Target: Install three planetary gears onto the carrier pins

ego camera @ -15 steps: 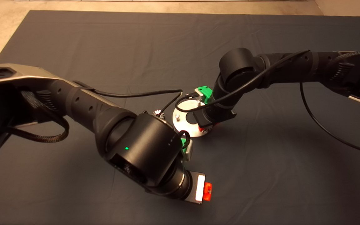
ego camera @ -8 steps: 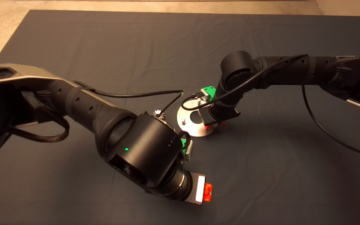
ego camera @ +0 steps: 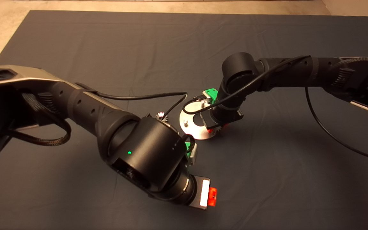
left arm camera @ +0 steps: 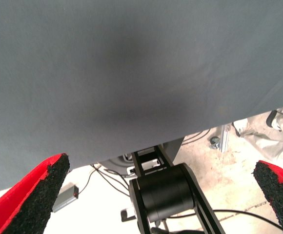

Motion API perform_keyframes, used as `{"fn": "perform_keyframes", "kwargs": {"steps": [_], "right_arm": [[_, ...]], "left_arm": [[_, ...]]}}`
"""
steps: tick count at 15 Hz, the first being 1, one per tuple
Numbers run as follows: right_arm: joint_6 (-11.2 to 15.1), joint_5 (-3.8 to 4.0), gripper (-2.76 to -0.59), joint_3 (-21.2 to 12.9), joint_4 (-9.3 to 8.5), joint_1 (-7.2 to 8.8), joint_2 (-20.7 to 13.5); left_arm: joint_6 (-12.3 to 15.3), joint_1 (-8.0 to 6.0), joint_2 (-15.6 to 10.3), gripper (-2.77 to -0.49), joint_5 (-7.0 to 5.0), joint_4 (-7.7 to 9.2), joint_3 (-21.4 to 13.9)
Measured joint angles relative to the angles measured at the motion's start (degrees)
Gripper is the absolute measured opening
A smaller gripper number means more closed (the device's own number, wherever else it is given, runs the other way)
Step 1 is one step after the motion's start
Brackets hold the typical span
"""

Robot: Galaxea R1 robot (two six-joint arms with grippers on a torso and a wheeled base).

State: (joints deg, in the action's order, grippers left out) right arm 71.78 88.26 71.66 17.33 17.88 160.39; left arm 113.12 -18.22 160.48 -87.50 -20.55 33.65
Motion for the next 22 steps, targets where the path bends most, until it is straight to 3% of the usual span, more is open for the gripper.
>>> {"fn": "perform_keyframes", "kwargs": {"steps": [8,12,13,17,22], "right_arm": [[-0.22,-0.44,-1.91,0.01,-0.02,2.94,0.24],[-0.2,-0.56,-1.76,-0.9,0.01,6.84,-0.75],[-0.21,-0.55,-1.63,-1.18,0.0,7.67,-1.31],[-0.23,-0.61,-1.6,-1.49,0.01,8.11,-3.97],[-1.59,-0.52,-1.59,4.57,0.01,8.36,-5.95]], "left_arm": [[0.06,0.29,0.02,-0.51,0.0,0.0,0.0],[0.09,0.29,0.02,-0.51,0.02,-0.02,0.0],[0.09,0.31,0.02,-0.51,0.0,-0.02,0.0],[0.11,0.32,0.0,-0.51,0.0,0.0,0.0],[0.11,0.48,0.02,-0.51,0.05,-0.02,0.0]]}}
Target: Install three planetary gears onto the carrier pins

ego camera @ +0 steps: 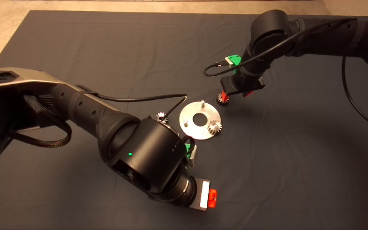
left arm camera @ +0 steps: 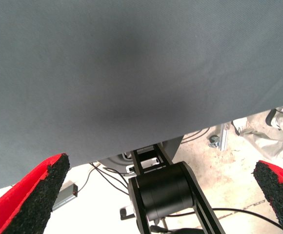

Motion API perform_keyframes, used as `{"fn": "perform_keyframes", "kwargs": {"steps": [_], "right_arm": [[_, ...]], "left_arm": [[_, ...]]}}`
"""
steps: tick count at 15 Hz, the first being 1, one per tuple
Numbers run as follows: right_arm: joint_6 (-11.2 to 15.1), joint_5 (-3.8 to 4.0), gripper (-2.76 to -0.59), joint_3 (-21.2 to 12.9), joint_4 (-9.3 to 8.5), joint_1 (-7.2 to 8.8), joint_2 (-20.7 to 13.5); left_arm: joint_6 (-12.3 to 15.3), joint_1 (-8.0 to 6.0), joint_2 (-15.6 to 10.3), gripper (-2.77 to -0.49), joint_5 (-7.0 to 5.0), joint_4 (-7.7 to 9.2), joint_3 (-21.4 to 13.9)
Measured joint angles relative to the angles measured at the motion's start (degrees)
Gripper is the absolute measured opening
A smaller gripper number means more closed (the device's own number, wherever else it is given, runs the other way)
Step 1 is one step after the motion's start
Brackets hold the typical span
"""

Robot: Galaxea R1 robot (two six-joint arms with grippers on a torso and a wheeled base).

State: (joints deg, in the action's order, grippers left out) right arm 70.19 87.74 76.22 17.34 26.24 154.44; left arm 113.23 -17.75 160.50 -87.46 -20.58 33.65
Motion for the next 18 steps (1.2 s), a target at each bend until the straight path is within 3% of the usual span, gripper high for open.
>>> {"fn": "perform_keyframes", "kwargs": {"steps": [2,6,15,16,18], "right_arm": [[-1.15,-0.09,-1.47,2.95,0.0,-0.01,0.22],[-3.18,-0.04,-1.47,7.53,0.0,-0.01,1.45],[-4.15,-0.11,-1.44,8.95,-0.28,-0.12,4.3],[-4.15,-0.06,-1.33,9.03,-0.39,-0.36,4.3],[-4.13,-0.06,-1.33,9.03,-0.55,-1.28,4.3]], "left_arm": [[0.0,0.34,-0.02,-0.51,-0.05,0.02,0.0],[0.02,0.45,-0.02,-0.51,-0.04,0.02,0.02],[0.04,0.48,0.83,-0.51,-0.05,0.0,0.12],[0.09,0.48,0.99,-0.51,-0.02,0.0,0.12],[0.26,0.48,1.16,-0.51,-0.02,0.02,0.12]]}}
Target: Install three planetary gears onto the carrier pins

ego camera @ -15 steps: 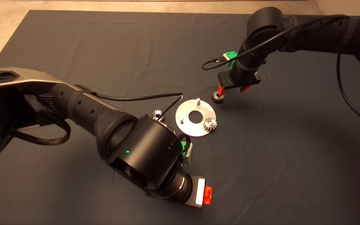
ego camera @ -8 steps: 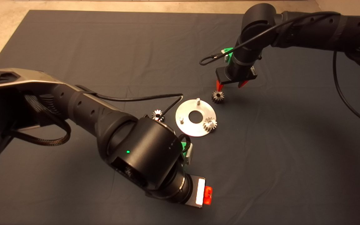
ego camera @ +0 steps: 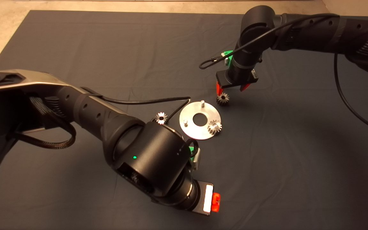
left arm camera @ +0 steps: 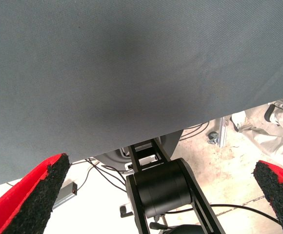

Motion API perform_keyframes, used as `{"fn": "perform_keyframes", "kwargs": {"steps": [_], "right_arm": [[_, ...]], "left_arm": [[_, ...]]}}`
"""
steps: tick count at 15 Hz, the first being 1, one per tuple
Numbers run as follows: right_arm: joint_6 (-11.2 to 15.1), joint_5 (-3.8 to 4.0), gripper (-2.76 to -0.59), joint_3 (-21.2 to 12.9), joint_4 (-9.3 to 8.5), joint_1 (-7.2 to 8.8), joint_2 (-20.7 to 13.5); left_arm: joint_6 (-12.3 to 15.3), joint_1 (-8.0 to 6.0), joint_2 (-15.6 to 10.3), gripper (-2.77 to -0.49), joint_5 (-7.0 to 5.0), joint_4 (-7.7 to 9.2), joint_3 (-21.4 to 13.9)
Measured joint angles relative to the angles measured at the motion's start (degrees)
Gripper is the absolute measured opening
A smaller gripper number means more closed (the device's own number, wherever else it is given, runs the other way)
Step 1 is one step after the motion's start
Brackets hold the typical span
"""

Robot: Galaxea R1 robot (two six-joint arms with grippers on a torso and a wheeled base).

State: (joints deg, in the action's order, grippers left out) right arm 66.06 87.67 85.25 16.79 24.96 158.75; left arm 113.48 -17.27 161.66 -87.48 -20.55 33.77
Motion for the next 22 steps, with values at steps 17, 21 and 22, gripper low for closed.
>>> {"fn": "perform_keyframes", "kwargs": {"steps": [17,21,22], "right_arm": [[-0.02,0.0,-1.2,7.78,-7.01,-1.53,-0.32],[-1.15,-0.02,-1.2,8.3,-7.64,-1.64,-0.23],[-1.68,0.0,-1.2,8.33,-7.64,-1.64,0.01]], "left_arm": [[1.56,2.89,1.38,-0.51,-0.02,-0.04,0.0],[1.6,3.17,1.38,-0.51,-0.02,-0.09,0.02],[1.6,3.17,1.38,-0.51,-0.02,-0.09,0.02]]}}
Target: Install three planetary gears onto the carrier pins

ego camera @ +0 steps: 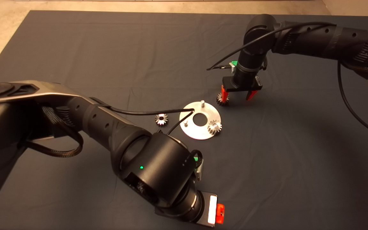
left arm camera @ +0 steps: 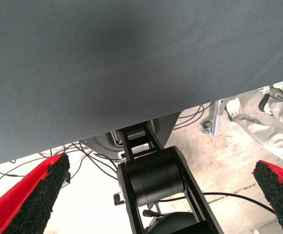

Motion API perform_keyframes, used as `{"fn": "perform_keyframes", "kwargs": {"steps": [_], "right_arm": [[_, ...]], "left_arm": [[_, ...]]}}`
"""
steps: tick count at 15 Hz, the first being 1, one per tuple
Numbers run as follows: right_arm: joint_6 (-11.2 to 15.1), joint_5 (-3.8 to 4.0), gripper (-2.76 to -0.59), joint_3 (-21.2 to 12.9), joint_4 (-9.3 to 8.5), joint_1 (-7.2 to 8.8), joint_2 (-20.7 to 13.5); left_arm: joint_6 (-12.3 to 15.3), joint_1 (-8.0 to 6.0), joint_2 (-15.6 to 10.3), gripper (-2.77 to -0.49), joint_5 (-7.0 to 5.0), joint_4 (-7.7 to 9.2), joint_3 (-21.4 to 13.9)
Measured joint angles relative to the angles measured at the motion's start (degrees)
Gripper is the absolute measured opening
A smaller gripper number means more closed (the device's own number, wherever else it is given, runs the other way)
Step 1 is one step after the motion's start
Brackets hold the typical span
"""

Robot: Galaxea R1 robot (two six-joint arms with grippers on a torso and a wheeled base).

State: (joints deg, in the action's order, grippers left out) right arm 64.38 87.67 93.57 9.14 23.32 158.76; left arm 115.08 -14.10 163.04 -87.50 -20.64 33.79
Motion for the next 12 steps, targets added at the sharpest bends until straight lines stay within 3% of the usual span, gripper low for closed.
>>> {"fn": "perform_keyframes", "kwargs": {"steps": [7,9,12], "right_arm": [[-0.96,-0.5,-1.2,-0.13,-0.2,0.0,1.25],[-1.88,-2.07,-1.2,0.54,-0.24,0.0,1.41],[-4.66,-3.5,-1.2,5.39,-0.39,0.0,2.52]], "left_arm": [[0.11,0.3,0.02,-0.51,0.0,-0.13,0.52],[0.11,0.3,0.02,-0.51,0.0,-0.13,0.52],[0.11,0.3,0.04,-0.51,0.0,-0.14,0.6]]}}
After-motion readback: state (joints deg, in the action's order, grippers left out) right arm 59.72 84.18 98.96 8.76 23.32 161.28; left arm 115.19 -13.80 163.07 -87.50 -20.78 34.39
